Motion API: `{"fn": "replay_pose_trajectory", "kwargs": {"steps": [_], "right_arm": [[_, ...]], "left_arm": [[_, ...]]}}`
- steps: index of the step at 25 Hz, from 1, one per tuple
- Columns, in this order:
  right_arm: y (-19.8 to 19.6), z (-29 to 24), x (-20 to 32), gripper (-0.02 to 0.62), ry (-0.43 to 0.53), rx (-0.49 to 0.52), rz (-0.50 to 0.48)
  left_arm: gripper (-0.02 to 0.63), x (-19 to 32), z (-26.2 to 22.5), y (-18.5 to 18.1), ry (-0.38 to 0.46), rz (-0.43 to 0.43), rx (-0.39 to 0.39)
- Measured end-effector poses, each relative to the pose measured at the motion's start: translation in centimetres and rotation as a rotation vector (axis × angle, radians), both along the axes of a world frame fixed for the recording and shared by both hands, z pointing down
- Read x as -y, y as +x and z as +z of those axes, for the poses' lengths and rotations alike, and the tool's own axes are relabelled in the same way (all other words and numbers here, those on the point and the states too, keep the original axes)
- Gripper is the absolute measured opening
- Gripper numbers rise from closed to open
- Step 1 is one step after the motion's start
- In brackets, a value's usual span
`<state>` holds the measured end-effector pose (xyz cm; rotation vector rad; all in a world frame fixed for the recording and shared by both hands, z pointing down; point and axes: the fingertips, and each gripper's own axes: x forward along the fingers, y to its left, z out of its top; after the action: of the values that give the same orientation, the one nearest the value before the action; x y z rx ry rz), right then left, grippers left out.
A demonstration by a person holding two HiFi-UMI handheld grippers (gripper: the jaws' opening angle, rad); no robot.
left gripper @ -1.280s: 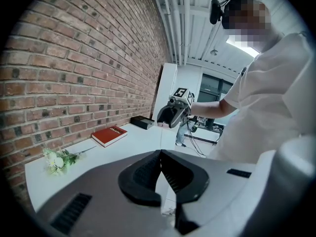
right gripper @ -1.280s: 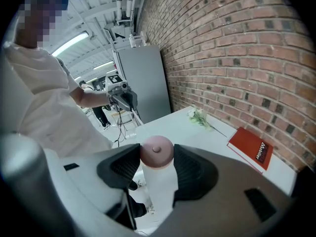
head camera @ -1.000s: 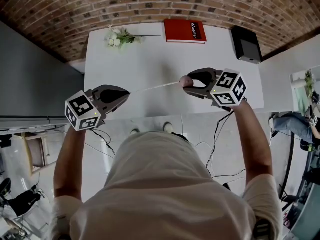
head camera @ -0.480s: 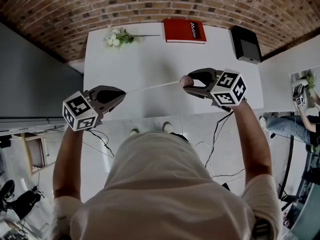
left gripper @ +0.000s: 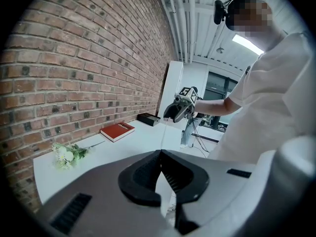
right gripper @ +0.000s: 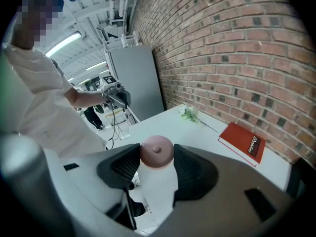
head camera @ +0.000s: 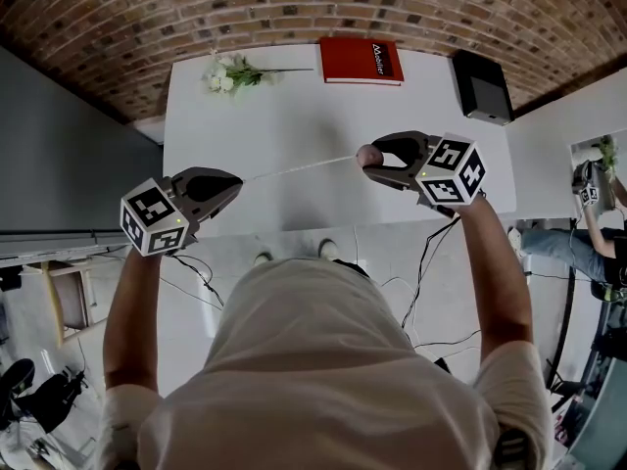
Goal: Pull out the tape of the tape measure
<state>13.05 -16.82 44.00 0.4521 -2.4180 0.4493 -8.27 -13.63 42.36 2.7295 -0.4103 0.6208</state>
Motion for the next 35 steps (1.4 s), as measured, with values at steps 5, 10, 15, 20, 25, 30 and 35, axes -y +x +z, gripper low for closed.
{"fn": "replay_pose_trajectory", "kwargs": {"steps": [5,10,15,20,25,30,35], "right_arm": [[0.5,0.2,0.2,0.218,-0.001,-0.006,0.012],[1.1,0.4,0.4,0.218,0.0,-0.014,0.025],[1.3,0.7,0.3,0.218,-0.007,-0.014,0.029],[1.3,0.7,0.2,0.218,-0.007,-0.013,0.032],[1.7,0.6,0.3,0.218,-0.006,-0.017,0.045],[2.2,0.7,0.4,0.218,-0.004,-0.021,0.058],[2.8,0.8,0.6,0.218,-0.006,-0.023,0.073]], "left_arm": [[-0.003,0.1,0.2,-0.3,0.0,-0.006,0.005],[-0.003,0.2,0.4,-0.6,0.001,-0.016,0.015],[-0.003,0.4,0.5,-0.9,0.0,-0.023,0.016],[-0.003,0.3,0.5,-1.0,0.002,-0.023,0.028],[-0.003,0.4,0.4,-1.4,0.001,-0.028,0.034],[-0.003,0.4,0.6,-1.8,-0.003,-0.03,0.04],[-0.003,0.6,0.7,-2.2,-0.003,-0.039,0.048]]}}
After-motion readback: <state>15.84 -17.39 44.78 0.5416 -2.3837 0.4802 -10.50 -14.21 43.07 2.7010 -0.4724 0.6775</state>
